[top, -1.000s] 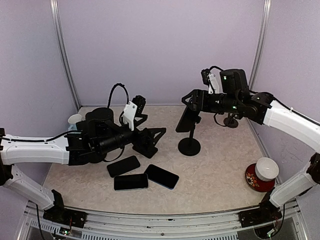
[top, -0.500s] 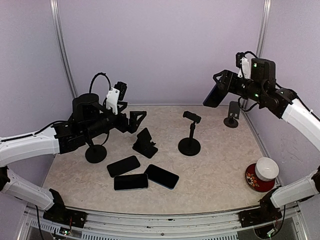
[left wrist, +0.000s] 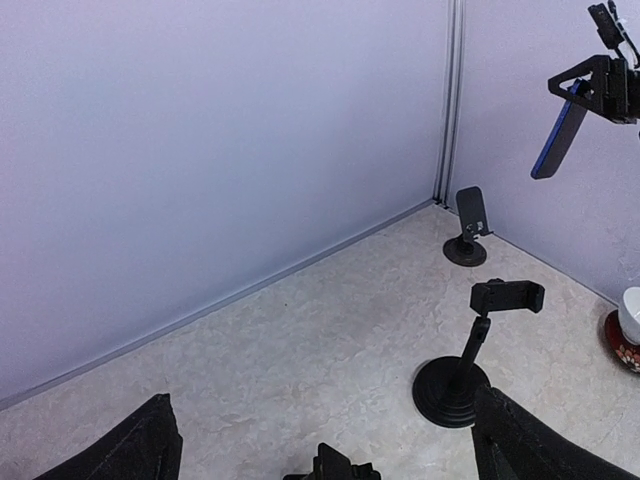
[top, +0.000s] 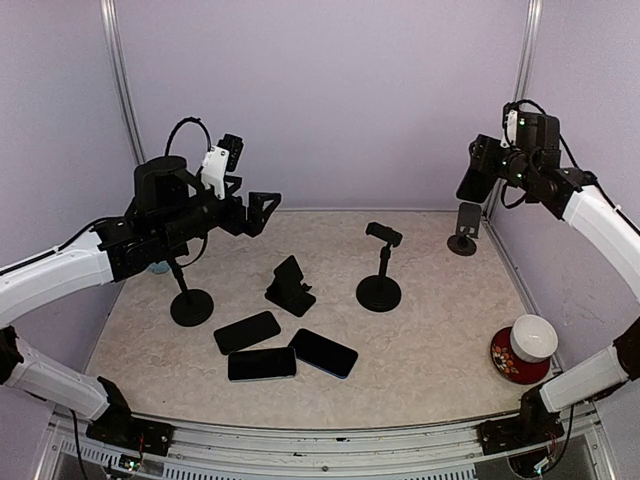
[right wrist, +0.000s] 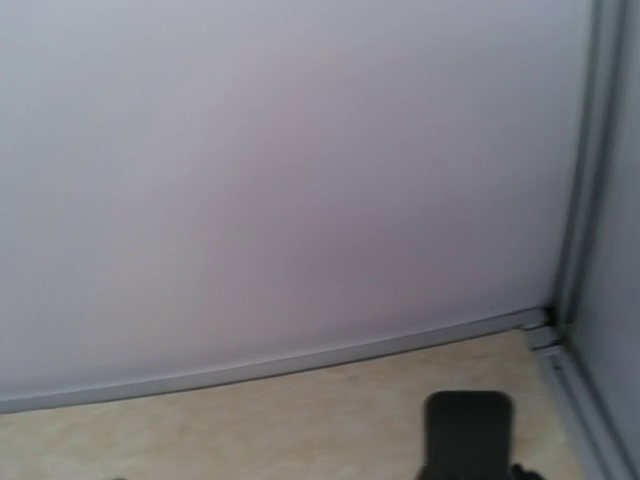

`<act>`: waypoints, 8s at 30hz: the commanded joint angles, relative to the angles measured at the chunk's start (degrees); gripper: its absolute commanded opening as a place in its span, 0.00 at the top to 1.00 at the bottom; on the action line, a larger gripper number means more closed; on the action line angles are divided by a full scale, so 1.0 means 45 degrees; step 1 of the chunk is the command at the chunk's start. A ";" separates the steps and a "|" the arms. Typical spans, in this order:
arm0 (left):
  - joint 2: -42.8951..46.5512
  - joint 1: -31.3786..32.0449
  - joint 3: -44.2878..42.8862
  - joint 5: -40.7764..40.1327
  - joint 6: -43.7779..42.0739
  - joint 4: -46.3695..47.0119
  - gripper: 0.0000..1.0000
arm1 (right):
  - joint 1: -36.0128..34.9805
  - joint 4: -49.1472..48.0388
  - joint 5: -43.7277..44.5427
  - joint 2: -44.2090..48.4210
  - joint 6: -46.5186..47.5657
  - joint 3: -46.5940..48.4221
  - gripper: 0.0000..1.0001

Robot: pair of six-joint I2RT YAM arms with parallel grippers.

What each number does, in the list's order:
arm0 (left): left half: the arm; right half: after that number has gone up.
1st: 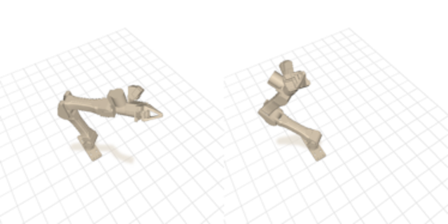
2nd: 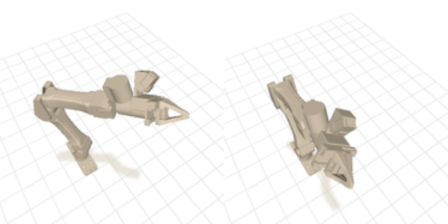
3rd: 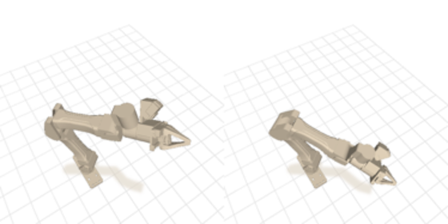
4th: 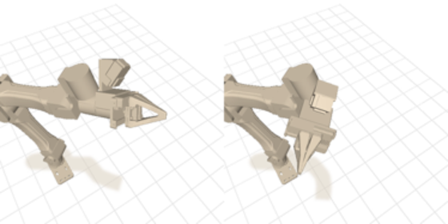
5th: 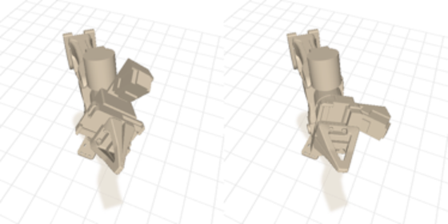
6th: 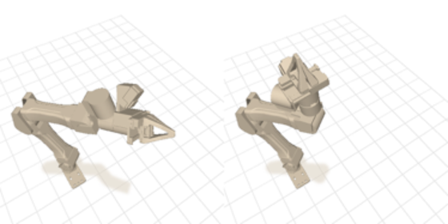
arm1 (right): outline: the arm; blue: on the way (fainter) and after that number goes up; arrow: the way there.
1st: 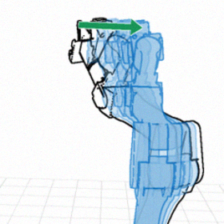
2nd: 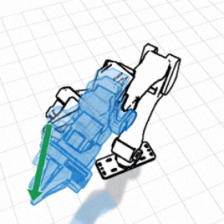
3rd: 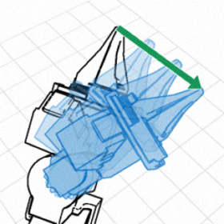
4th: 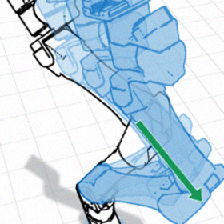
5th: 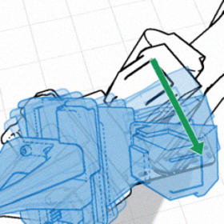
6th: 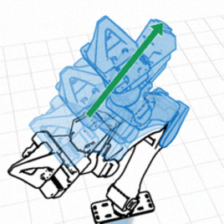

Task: Place the phone on the phone stand
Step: Place the phone on the phone stand, then adjust the phone stand at the center of the board.

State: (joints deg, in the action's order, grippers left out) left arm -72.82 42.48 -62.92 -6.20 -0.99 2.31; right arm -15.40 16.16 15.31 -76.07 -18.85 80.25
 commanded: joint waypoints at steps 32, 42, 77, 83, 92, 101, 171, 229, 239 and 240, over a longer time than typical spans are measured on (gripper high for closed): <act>0.0658 -0.1186 0.2205 0.0985 0.0358 0.1753 0.01 | 0.2322 0.0094 0.0798 -0.7075 0.1077 0.5063 0.60; 0.0625 -0.1235 0.2184 0.1048 0.0395 0.1773 0.01 | 0.2590 0.0048 0.0527 -0.8189 0.0968 0.5571 0.59; 0.0243 -0.1723 0.2144 0.1539 0.0691 0.1851 0.01 | 0.2992 -0.0322 -0.0185 -0.9849 0.0782 0.5672 0.57; 0.0254 -0.1721 0.2143 0.1587 0.0709 0.1839 0.01 | 0.2992 -0.0271 -0.0086 -0.9949 0.0792 0.5552 0.56; 0.0244 -0.1710 0.2129 0.1600 0.0696 0.1851 0.01 | 0.2992 -0.0243 -0.0192 -1.0124 0.0786 0.5638 0.52; 0.0233 -0.1722 0.2126 0.1622 0.0729 0.1851 0.01 | 0.2992 -0.0031 -0.0103 -1.0429 0.0932 0.6137 0.37; 0.0728 -0.1742 0.2159 0.1448 0.0739 0.1792 0.01 | 0.0904 -0.1973 -0.3569 -0.2049 0.1517 -0.1552 0.00; -0.0014 0.2963 0.3185 -0.4131 0.6058 -0.1123 0.01 | -0.3799 0.1084 -0.5569 0.1551 0.2994 -0.3815 0.00; -0.0119 0.3105 0.4096 -0.4343 0.6229 -0.1342 0.01 | -0.4600 0.0139 -0.2234 -0.0184 0.2582 -0.3397 0.00; -0.0077 0.3132 0.4183 -0.4389 0.6319 -0.1317 0.01 | -0.4605 0.0087 -0.1855 -0.0302 0.2646 -0.3326 0.00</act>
State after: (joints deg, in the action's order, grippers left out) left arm -73.58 55.75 -45.63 -24.58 26.55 -4.03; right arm -34.81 19.53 -1.04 -76.36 -7.29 62.78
